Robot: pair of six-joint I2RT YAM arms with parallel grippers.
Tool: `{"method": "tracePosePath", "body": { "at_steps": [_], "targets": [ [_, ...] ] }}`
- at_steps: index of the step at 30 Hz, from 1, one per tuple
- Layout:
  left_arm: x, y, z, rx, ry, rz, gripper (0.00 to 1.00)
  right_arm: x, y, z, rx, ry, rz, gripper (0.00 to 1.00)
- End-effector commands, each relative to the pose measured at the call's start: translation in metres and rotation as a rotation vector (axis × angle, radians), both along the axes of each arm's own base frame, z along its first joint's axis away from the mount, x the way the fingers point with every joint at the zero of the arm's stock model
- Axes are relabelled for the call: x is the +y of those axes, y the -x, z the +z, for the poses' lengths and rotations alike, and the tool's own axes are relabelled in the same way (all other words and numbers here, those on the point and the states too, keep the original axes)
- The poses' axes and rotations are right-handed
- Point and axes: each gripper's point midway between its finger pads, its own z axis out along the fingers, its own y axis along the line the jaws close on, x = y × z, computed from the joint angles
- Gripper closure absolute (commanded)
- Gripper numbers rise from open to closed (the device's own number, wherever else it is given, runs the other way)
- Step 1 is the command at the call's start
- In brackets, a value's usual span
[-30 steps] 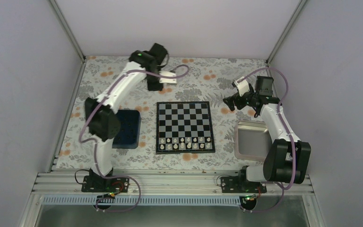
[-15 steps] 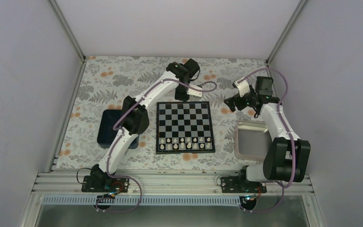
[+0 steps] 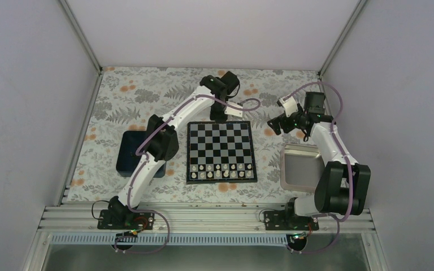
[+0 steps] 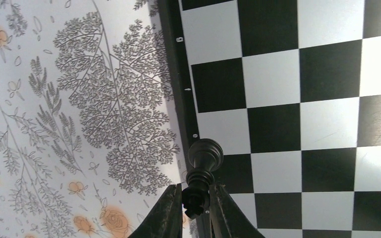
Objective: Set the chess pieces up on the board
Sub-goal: Place the chess piece on the chessboard.
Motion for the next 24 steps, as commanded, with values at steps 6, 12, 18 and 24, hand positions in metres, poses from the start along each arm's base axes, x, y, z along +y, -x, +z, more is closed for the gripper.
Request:
{"method": "tracePosePath", "body": {
  "at_steps": [6,12,18,24],
  "targets": [
    [-0.002,0.016,-0.017,0.06,-0.034,-0.021,0.86,0.0,-0.003,0.004,0.002,-0.008,0.015,0.0],
    [-0.004,0.017,-0.027,0.061,-0.055,-0.024,0.86,0.002,-0.002,0.002,0.009,-0.01,0.021,0.0],
    [-0.007,0.018,-0.036,0.068,-0.063,-0.029,0.86,0.002,-0.002,0.002,0.01,-0.012,0.025,0.0],
    [-0.009,0.022,-0.039,0.073,-0.068,-0.038,0.86,0.003,-0.001,0.0,0.019,-0.014,0.03,0.0]
  ]
}}
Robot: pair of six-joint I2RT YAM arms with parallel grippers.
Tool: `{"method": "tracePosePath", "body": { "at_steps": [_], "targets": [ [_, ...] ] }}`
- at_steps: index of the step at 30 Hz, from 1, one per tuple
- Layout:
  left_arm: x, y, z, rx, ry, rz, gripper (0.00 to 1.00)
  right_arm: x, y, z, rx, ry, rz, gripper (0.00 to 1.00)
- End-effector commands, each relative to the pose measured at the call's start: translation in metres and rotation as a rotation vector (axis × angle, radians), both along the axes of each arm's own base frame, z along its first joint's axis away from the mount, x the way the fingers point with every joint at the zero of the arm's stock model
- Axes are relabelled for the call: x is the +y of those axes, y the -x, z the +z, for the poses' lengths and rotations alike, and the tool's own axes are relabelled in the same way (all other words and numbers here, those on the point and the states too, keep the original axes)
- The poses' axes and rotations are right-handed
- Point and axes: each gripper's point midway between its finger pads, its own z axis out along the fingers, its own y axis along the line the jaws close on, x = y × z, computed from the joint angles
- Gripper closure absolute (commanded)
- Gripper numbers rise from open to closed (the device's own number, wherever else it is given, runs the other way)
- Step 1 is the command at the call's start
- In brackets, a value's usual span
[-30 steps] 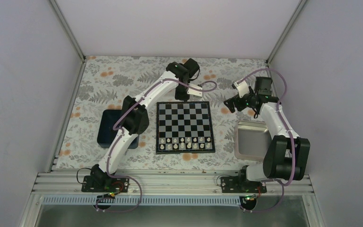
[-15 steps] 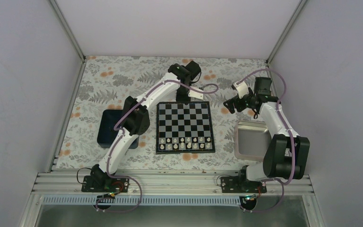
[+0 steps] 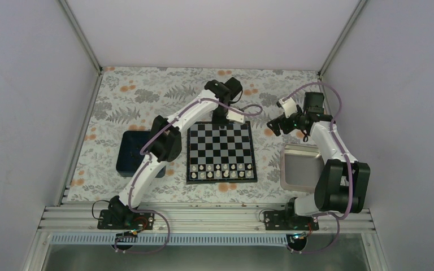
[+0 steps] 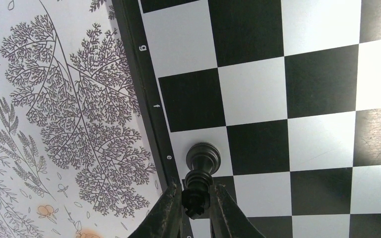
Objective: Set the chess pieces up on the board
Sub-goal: Place the chess piece on the chessboard.
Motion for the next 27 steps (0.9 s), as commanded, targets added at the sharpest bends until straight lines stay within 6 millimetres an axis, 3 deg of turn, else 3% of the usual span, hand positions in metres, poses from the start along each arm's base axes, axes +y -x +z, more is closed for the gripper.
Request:
{"method": "tracePosePath", "body": {
  "at_steps": [1,5,11,14,18,23,24,27],
  "targets": [
    [-0.003,0.009,-0.012,0.029,-0.022,-0.013,0.86,0.001,-0.004,0.007,-0.016,-0.01,0.022,0.0],
    [-0.002,0.01,-0.013,0.03,-0.031,-0.015,0.83,0.001,-0.004,0.005,-0.012,-0.009,0.024,0.0],
    [0.001,0.008,-0.001,0.003,-0.035,-0.011,0.64,0.002,-0.003,0.004,-0.008,-0.008,0.027,0.0],
    [0.005,0.003,0.012,-0.036,-0.044,0.0,0.6,0.002,-0.003,0.003,-0.006,-0.009,0.031,0.0],
    [0.016,-0.003,0.047,-0.1,-0.031,0.027,0.57,0.001,-0.002,0.003,-0.005,-0.003,0.029,0.0],
    [0.067,-0.009,0.089,-0.126,-0.012,0.146,0.48,0.001,-0.002,0.002,-0.002,0.0,0.03,0.0],
    [0.082,-0.007,0.104,-0.133,0.013,0.176,0.47,0.001,-0.003,0.001,-0.002,0.001,0.031,0.0],
    [0.136,-0.001,0.117,-0.167,0.015,0.266,0.47,0.001,-0.003,0.002,0.001,0.001,0.033,0.0]
  ]
}}
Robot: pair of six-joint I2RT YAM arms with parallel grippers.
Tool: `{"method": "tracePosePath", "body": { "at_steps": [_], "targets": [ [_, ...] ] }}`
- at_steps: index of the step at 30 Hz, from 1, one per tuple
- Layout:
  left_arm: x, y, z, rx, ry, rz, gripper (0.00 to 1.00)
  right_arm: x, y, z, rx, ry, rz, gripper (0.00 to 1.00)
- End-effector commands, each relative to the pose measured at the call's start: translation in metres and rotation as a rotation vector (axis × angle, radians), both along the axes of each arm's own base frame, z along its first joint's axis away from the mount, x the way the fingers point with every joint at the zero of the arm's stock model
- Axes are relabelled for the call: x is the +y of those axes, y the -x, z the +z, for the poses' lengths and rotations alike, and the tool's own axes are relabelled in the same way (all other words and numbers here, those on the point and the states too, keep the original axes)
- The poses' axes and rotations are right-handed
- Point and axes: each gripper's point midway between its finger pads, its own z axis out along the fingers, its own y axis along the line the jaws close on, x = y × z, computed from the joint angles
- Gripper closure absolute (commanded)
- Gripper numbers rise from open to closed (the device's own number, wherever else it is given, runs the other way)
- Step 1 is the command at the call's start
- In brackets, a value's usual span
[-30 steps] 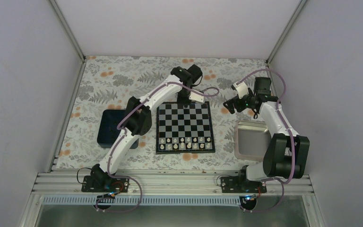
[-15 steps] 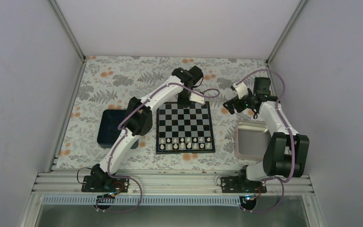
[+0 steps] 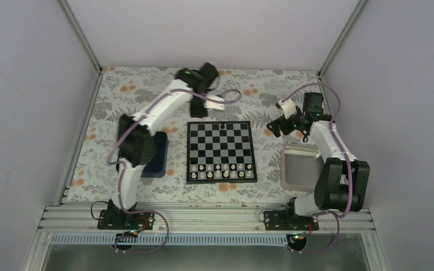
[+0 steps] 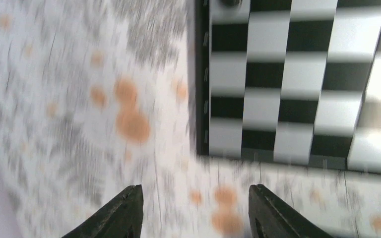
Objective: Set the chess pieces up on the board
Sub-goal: Place the chess piece on the chessboard, then pick up the chess piece from the storage box.
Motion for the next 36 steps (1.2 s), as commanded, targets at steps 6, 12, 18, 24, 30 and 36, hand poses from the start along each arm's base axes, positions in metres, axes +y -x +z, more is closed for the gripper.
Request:
{"method": "tracePosePath", "body": {
  "at_steps": [6,12,18,24,30,36],
  "targets": [
    [0.164,0.054,0.024,-0.109,-0.003,0.234,0.4,0.0,-0.006,0.008,-0.013,-0.006,0.019,0.0],
    [0.2,0.103,-0.006,-0.084,0.007,0.28,0.4,0.001,-0.007,0.004,0.002,-0.011,0.018,0.0],
    [0.217,0.118,-0.04,-0.013,0.002,0.326,0.44,0.004,-0.005,0.003,0.02,-0.024,0.032,0.0],
    [0.228,0.12,-0.063,0.029,0.004,0.354,0.44,0.004,-0.004,0.001,0.024,-0.023,0.035,0.0],
    [0.236,0.124,-0.082,0.074,0.003,0.374,0.45,0.004,-0.004,0.001,0.026,-0.021,0.028,0.0],
    [0.247,0.127,-0.098,0.093,-0.038,0.393,0.45,0.004,-0.004,0.0,0.029,-0.023,0.03,0.0]
  ]
}}
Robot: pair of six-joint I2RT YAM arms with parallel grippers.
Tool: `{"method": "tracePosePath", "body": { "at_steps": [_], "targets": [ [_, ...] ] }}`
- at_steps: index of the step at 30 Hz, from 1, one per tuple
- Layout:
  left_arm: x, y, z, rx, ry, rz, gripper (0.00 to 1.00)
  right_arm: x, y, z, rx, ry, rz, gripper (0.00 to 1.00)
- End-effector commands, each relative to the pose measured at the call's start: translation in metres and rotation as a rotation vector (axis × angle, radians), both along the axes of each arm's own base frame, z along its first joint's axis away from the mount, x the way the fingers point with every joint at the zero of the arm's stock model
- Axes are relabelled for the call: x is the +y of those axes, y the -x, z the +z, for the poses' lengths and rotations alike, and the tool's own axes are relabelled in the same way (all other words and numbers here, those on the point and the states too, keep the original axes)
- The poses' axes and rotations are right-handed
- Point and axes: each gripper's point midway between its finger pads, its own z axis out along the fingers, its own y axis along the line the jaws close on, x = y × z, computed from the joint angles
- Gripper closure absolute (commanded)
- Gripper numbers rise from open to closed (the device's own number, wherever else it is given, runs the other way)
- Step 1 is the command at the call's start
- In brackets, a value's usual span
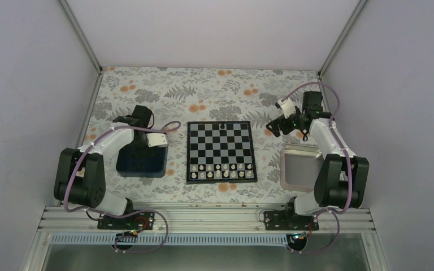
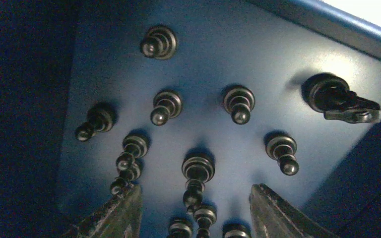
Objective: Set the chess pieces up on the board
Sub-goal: Pick up the chess piece from the storage box.
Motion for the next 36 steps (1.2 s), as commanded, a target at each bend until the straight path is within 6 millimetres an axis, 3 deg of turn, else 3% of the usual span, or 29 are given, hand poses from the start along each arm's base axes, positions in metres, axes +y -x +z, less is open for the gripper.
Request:
{"method": "tracePosePath", "body": {
  "at_steps": [1,8,16,28,32,36],
  "targets": [
    [0.006,0.0,-0.012,0.008,-0.008,-0.002,0.45,0.003,-0.003,0.005,-0.009,-0.015,0.021,0.0],
    [0.012,0.0,-0.021,0.039,-0.005,0.016,0.5,0.002,-0.004,0.004,-0.01,-0.013,0.021,0.0],
    [0.006,-0.005,-0.019,0.061,0.041,0.02,0.72,0.001,-0.003,0.002,-0.007,-0.006,0.018,0.0],
    [0.007,-0.007,-0.01,0.067,0.047,0.022,0.9,0.001,-0.002,0.002,-0.009,-0.001,0.019,0.0],
    [0.006,-0.014,0.005,0.052,0.048,0.026,0.9,0.001,-0.002,0.003,-0.011,0.0,0.021,0.0],
    [-0.002,-0.03,0.044,0.003,0.072,0.015,0.9,0.0,-0.002,0.003,-0.013,0.002,0.019,0.0]
  ]
}}
